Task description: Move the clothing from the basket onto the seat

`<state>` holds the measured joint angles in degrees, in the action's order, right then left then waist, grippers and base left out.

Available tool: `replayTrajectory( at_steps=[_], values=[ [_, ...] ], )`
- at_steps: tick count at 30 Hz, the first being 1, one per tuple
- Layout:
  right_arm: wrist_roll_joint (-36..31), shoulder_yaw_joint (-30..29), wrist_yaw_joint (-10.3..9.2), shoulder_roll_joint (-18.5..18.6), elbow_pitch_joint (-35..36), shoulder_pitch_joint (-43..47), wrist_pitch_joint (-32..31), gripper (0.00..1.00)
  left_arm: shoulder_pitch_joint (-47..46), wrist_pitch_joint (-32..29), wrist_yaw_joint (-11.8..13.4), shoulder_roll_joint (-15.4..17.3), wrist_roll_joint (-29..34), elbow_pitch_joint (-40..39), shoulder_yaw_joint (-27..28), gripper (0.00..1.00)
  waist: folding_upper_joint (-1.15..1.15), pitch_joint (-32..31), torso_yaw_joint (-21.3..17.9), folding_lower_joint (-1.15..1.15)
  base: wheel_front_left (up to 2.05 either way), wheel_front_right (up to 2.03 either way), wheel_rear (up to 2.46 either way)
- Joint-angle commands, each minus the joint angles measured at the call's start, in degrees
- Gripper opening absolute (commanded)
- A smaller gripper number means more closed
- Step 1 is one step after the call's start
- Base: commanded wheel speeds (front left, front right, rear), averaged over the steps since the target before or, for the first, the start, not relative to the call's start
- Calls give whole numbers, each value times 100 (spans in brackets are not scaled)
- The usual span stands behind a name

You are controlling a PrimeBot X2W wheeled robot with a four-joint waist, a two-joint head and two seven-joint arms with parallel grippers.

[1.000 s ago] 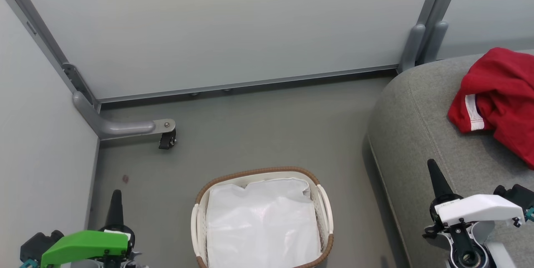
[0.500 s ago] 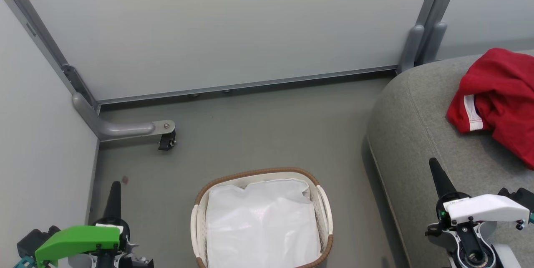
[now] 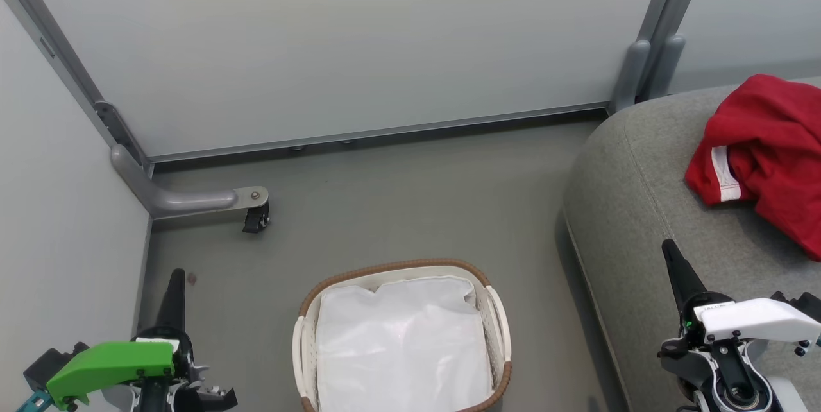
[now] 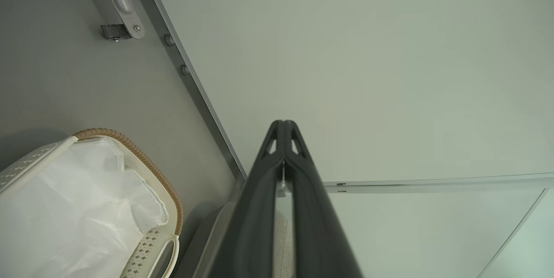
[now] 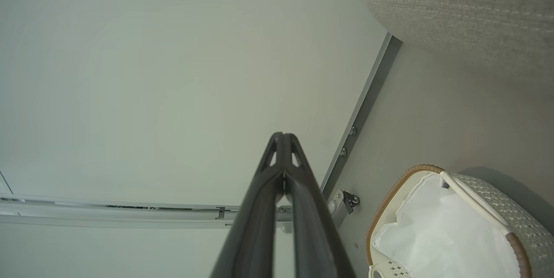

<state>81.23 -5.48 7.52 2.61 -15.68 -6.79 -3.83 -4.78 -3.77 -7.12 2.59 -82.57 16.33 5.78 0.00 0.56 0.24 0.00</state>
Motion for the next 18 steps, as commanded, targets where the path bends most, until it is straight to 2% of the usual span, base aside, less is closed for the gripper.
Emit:
replayTrajectory(
  at_steps=[1,18],
  values=[
    [128,-32,-4,35,53,39,-40,0,-134,-37,-33,42,-121,-67,34,0,0,-2,-1,0,0,0,0],
    [846,-93,-5,42,147,71,-226,0,-171,-221,-45,46,-748,-200,74,0,0,-27,-17,0,0,0,0]
  ],
)
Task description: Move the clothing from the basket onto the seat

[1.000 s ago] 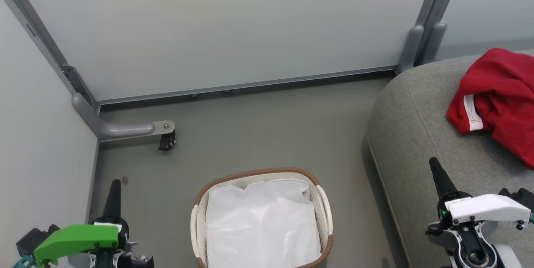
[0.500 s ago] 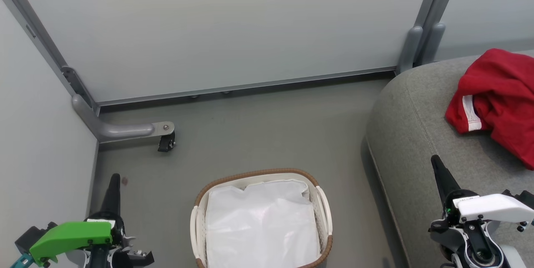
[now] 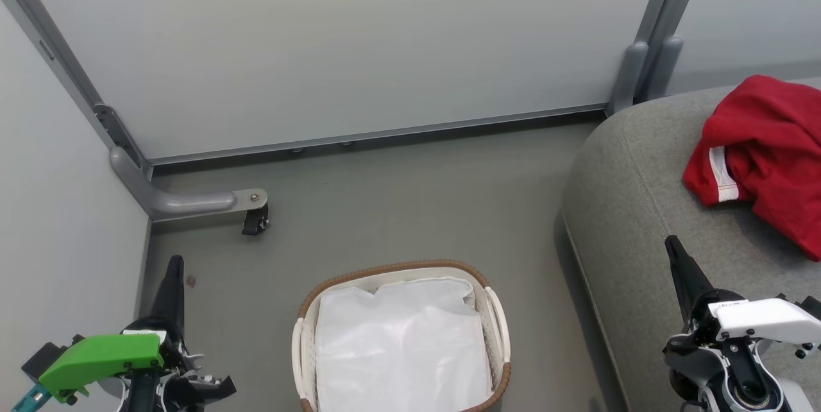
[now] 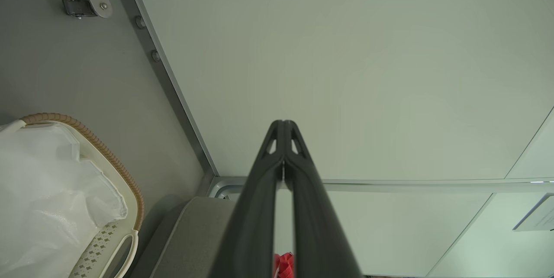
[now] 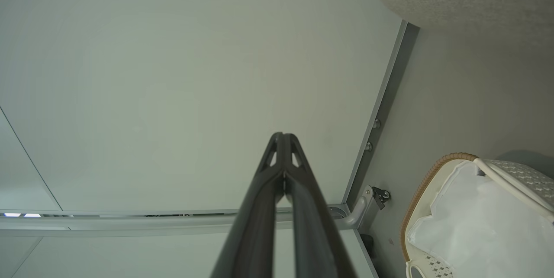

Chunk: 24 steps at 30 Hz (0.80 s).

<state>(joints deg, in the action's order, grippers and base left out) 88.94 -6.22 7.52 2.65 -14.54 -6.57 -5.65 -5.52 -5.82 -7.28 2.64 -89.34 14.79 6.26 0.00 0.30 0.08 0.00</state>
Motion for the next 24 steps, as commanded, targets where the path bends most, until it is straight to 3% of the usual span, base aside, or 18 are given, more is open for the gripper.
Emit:
replayTrajectory(
  at_steps=[1,24],
  values=[
    [122,-23,-5,37,38,51,-50,0,-98,-25,-30,41,-111,-55,30,0,0,-2,-1,0,0,0,0],
    [356,-43,-5,39,66,66,-108,0,-100,-93,-38,41,-315,-86,39,0,0,-12,-8,0,0,0,0]
  ],
)
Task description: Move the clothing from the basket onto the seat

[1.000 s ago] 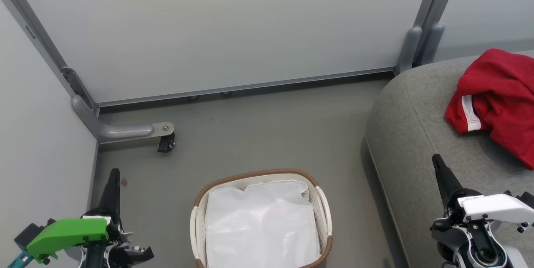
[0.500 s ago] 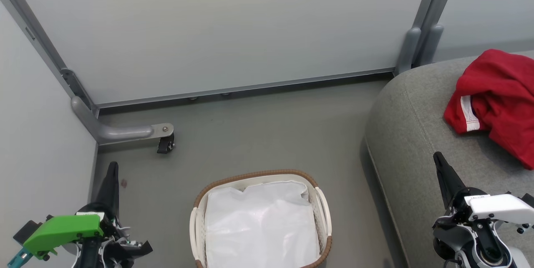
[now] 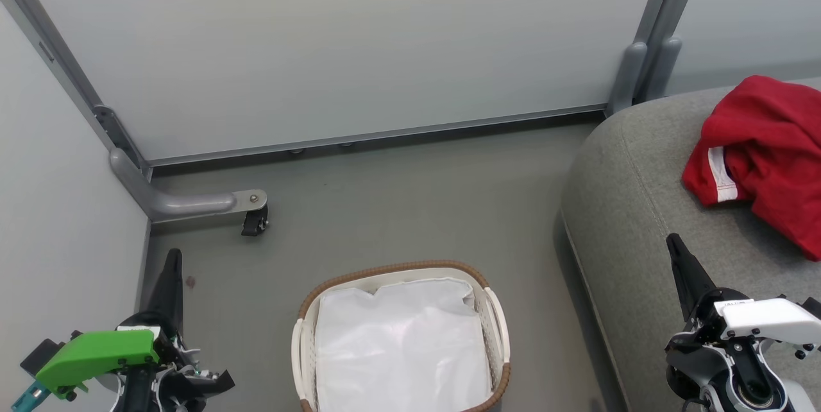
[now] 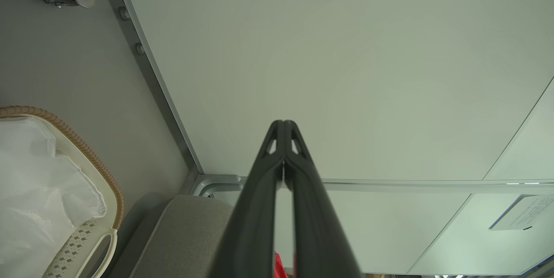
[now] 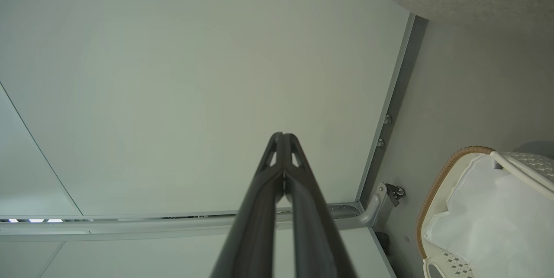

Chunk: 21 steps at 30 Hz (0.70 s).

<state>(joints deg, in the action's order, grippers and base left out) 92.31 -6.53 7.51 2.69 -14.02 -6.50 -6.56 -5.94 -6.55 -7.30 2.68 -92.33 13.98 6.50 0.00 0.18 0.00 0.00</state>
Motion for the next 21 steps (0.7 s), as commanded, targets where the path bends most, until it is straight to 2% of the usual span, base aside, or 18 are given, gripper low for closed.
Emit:
replayTrajectory(
  at_steps=[1,21],
  values=[
    [18,-12,-4,36,14,59,-17,0,-59,-19,-36,38,-16,-4,14,0,0,0,0,0,0,0,0],
    [19,-11,-3,36,14,59,-16,0,-59,-19,-36,38,-17,-5,14,0,0,0,0,0,0,0,0]
  ],
)
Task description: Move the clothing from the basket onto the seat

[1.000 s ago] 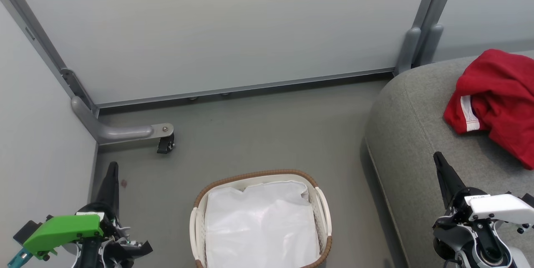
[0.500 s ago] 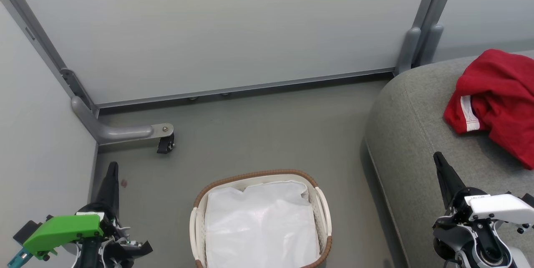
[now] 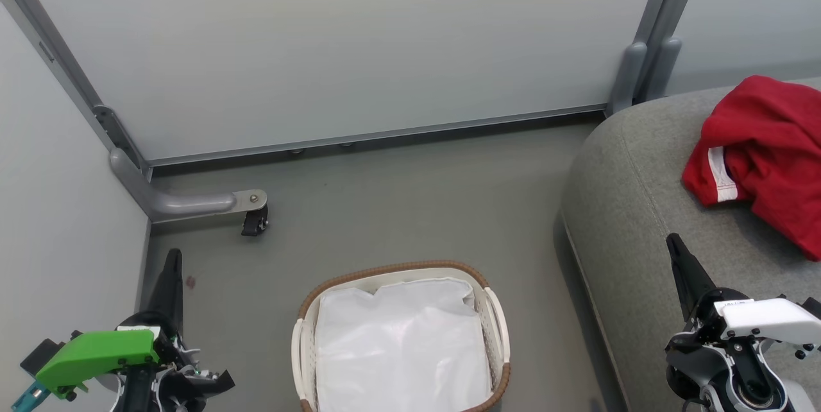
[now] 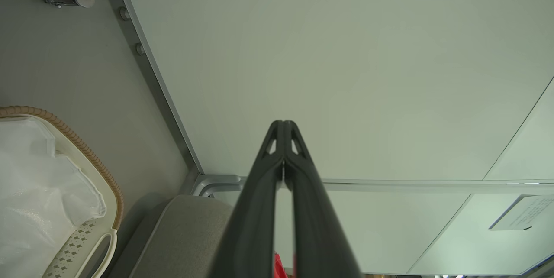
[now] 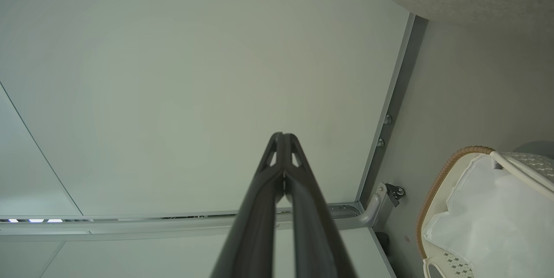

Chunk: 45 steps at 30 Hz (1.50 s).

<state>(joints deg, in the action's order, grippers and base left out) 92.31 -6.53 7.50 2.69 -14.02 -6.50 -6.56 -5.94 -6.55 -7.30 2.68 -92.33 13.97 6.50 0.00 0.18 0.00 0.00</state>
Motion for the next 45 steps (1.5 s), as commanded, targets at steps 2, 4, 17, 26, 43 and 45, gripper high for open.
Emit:
replayTrajectory(
  at_steps=[2,4,17,26,43,45],
  values=[
    [19,-11,-2,36,14,59,-16,0,-59,-19,-36,38,-17,-3,13,0,0,0,0,0,0,0,0],
    [19,-11,-2,36,14,59,-16,0,-59,-18,-36,38,-17,-4,13,0,0,0,0,0,0,0,0],
    [19,-10,-2,36,14,59,-16,0,-59,-18,-36,38,-17,-5,13,0,0,0,0,0,0,0,0],
    [20,-10,-2,36,14,59,-16,0,-59,-18,-36,38,-17,-6,13,0,0,0,0,0,0,0,0],
    [20,-10,-2,36,14,59,-15,0,-59,-18,-37,38,-18,-6,12,0,0,0,0,0,0,0,0],
    [20,-10,-2,36,14,59,-15,0,-59,-17,-37,38,-18,-5,12,0,0,0,0,0,0,0,0]
  ],
)
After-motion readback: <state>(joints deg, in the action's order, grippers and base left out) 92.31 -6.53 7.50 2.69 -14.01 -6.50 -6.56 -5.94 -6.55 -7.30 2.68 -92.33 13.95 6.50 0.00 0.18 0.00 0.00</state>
